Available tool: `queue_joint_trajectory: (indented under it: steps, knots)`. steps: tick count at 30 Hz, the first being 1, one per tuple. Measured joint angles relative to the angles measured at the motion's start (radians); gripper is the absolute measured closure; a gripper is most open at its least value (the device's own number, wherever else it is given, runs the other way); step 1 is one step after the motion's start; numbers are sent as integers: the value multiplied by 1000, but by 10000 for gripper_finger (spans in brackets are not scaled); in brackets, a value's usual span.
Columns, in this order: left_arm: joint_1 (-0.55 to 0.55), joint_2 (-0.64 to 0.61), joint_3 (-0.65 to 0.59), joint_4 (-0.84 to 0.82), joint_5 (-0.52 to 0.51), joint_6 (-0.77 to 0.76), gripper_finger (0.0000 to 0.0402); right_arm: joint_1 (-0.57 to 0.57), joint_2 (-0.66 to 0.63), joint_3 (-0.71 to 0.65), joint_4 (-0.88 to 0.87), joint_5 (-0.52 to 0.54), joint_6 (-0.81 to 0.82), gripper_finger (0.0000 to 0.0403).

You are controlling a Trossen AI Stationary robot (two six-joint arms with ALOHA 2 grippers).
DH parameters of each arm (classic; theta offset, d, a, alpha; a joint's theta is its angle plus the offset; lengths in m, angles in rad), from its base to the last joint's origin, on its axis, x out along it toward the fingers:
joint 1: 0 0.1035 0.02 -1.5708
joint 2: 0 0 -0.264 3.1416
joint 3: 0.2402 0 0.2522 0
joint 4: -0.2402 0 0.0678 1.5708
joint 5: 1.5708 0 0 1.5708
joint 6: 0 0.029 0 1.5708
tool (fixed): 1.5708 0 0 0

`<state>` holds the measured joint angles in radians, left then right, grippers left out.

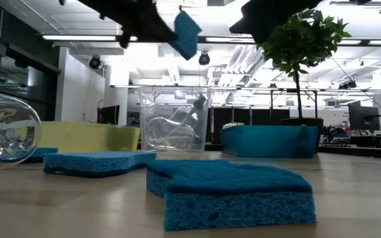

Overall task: Pick & Place Kitchen Sink Supplies
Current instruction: Put the blue sponge into the yellow bin

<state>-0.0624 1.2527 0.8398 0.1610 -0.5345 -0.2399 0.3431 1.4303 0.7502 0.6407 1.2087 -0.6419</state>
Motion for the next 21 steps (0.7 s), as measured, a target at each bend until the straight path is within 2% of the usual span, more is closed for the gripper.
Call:
queue_joint_trajectory:
  steps: [5,12,16,21]
  knots:
    - [-1,-69,0,-126,-52,-24,401,-2,0,0,-78,-66,110,176]
    - [18,-111,0,-361,-179,-167,401,-2,0,0,-169,-198,264,176]
    - [75,-129,0,-449,-182,-219,401,-3,0,0,-233,-230,326,176]
    - [140,-141,1,-471,-178,-221,401,-3,0,0,-290,-241,390,176]
